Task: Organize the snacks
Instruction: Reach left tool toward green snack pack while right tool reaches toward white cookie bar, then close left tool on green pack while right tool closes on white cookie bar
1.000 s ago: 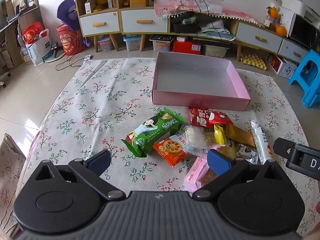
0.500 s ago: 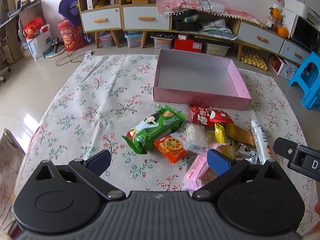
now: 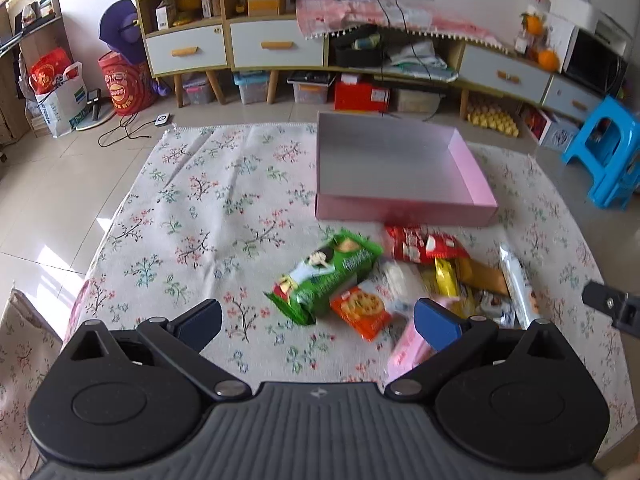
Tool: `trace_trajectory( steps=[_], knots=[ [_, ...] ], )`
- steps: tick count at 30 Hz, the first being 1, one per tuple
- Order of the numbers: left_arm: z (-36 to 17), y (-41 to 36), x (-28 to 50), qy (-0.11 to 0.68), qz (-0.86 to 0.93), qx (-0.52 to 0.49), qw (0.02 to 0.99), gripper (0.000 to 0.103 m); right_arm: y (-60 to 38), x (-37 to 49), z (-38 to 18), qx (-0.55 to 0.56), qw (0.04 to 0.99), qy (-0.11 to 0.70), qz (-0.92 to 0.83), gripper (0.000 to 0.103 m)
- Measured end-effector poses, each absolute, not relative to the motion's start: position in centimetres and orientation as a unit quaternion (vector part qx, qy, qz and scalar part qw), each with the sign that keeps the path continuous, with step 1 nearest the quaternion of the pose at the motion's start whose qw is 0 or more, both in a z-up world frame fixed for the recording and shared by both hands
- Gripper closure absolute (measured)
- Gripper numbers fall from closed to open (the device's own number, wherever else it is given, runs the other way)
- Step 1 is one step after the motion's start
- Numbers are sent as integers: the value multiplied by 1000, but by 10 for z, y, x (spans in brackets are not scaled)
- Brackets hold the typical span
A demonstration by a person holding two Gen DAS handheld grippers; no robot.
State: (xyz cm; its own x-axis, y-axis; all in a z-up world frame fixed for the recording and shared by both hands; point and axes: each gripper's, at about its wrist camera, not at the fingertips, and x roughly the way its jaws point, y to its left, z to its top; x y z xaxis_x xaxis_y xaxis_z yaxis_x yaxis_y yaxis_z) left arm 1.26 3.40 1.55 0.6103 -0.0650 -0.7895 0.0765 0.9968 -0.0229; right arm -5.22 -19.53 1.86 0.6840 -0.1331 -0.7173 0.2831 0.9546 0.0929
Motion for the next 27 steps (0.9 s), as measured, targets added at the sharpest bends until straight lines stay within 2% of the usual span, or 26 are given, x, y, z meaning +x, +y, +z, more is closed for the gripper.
trace_trajectory(
  steps=[10,22,27],
  knots=[
    [-18,58,30,450,-70,-42,889,2,-209,-40,-3,67,903,393,-157,0],
    [-45,72,53,431,-52,-44,900,2,-215,6,-48,43,899,426,-89,0],
    [-58,63,66,439,-69,-52,894,7,-212,16,-64,20,901,428,-67,0]
  ],
)
